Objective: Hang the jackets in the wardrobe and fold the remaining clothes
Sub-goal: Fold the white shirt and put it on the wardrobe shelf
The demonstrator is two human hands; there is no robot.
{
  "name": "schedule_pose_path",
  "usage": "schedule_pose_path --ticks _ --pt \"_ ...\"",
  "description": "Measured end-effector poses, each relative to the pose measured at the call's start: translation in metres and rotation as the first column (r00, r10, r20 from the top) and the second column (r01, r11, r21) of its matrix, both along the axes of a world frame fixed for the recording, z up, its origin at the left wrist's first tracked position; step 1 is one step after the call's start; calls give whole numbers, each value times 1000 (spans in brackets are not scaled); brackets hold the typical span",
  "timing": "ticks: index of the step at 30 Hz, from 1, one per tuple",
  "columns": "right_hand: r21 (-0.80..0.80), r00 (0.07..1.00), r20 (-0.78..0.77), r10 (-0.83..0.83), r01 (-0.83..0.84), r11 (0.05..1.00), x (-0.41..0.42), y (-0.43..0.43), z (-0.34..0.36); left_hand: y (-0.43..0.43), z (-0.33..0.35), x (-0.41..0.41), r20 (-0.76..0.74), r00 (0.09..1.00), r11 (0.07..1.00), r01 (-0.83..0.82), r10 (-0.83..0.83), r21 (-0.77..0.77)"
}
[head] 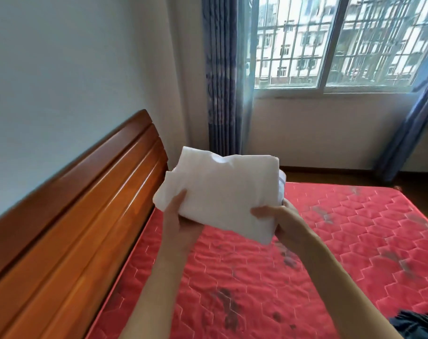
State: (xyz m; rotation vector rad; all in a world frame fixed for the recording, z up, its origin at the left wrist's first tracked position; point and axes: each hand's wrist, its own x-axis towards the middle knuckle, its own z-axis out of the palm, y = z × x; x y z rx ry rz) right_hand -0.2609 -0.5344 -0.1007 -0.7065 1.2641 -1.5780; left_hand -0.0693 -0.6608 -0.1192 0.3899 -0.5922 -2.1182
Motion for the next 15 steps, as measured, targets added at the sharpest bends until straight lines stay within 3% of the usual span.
schedule_pose_path --ticks 5,15 --pt "-74 1000 17 -11 13 997 -14 17 27 9 36 22 102 994 990 -19 34 -140" --pt "-112 996 -44 81 -85 990 -63 96 61 83 82 28 316 947 974 11 63 -228"
